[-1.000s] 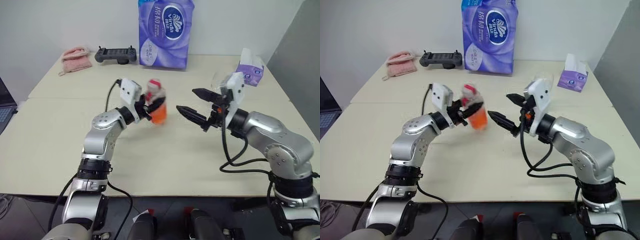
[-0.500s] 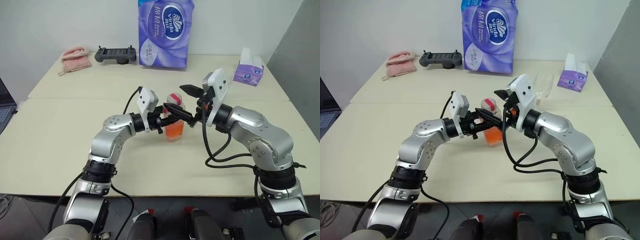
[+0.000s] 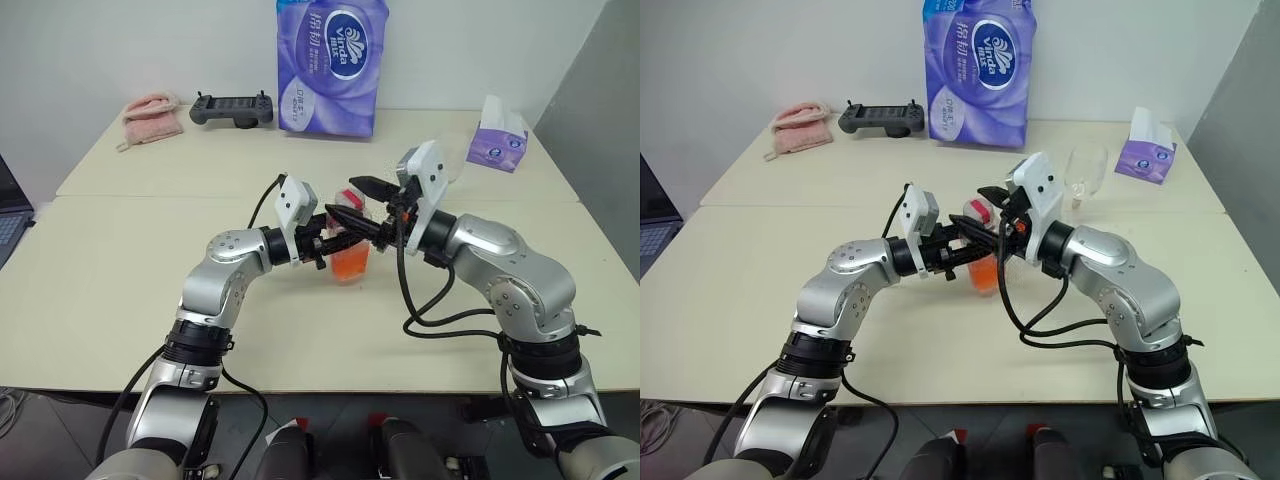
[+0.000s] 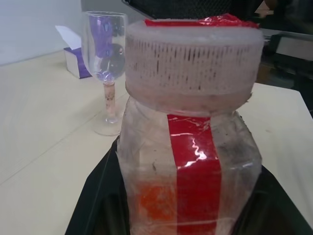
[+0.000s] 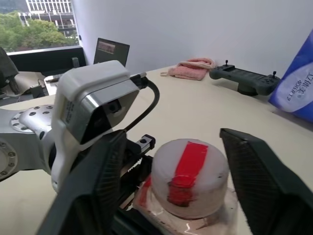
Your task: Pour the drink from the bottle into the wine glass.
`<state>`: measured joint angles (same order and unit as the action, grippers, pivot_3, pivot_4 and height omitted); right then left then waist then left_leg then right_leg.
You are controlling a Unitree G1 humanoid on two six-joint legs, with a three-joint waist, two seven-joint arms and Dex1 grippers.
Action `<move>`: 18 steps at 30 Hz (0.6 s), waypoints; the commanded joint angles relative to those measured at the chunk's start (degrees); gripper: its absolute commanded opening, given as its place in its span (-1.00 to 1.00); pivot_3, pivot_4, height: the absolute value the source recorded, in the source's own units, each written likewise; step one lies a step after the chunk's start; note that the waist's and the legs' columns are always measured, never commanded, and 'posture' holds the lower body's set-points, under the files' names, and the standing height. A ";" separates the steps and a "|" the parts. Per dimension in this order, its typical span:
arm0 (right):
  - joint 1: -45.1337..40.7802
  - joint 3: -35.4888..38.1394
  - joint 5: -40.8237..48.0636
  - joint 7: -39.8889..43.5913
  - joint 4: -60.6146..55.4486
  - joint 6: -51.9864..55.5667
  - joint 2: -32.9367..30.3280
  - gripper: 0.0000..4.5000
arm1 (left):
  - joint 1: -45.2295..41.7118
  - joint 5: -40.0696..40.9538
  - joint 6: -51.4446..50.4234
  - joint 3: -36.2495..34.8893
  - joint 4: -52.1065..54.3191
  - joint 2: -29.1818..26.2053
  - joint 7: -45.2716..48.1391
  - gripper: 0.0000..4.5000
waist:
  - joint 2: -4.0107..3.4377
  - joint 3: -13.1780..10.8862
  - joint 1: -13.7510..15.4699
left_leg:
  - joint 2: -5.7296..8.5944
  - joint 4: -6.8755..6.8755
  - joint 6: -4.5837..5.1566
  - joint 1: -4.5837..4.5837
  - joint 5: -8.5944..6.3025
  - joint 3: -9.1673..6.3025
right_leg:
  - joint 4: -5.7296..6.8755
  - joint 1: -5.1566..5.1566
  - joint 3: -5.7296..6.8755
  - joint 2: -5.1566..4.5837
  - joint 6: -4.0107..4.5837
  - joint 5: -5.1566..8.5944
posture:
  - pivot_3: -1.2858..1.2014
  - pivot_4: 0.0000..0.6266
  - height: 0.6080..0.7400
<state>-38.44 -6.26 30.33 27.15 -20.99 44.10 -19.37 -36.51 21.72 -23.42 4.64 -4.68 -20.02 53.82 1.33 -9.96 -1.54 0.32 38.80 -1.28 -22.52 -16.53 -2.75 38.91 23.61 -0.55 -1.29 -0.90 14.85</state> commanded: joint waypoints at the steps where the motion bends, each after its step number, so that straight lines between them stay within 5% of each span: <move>1: 0.08 -0.88 0.17 1.73 -1.08 -0.78 0.27 -0.18 | -0.81 1.36 0.38 -0.35 3.48 0.34 0.17 -0.19 | 0.00 0.00 -0.01 | 0.00 0.00 0.00 0.00 0.00 0.00 | 0.00 0.00 0.00 0.00 0.00 0.00 | 0.03 -0.52 1.00; 6: 0.37 -1.03 -0.31 2.34 -0.85 -1.18 0.01 -0.97 | -0.80 1.37 0.16 -0.54 3.77 0.34 0.10 -0.19 | 0.00 0.00 -0.02 | 0.00 0.00 0.00 0.00 0.00 0.00 | 0.01 0.01 -0.01 0.00 0.00 0.00 | 0.03 -0.52 1.00; 7: 0.29 -1.05 -0.40 2.42 -0.74 -1.26 -0.02 -0.99 | -0.81 1.38 0.11 -0.60 3.81 0.33 0.07 -0.19 | 0.00 0.00 -0.02 | 0.00 0.00 0.00 -0.01 0.00 0.01 | 0.01 0.01 -0.01 0.00 0.00 0.00 | 0.03 -0.52 1.00; 12: -0.41 -0.37 -0.48 2.38 -0.09 -1.55 0.04 -0.99 | -0.66 1.39 -0.05 -0.73 4.12 0.33 -0.15 -0.19 | -0.01 -0.01 -0.02 | 0.00 0.00 0.00 -0.01 0.00 0.00 | 0.00 0.01 -0.01 0.00 0.00 0.00 | 0.03 -0.52 1.00; 18: -0.48 -0.87 -1.49 3.00 -0.25 -2.22 -0.49 -0.26 | -0.39 1.60 -0.21 -0.79 4.60 0.23 -0.42 -0.19 | -0.01 -0.01 -0.01 | 0.00 0.00 0.00 -0.01 0.00 0.00 | 0.01 0.01 -0.01 0.00 0.00 0.00 | 0.03 -0.52 1.00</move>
<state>-38.38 -6.97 29.89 30.10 -20.84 42.82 -19.53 -36.06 21.68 -24.54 4.77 -4.52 -19.94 53.16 1.32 -9.97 -1.55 0.32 38.80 -1.28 -22.53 -16.53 -2.75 38.91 23.63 -0.56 -1.29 -0.90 14.85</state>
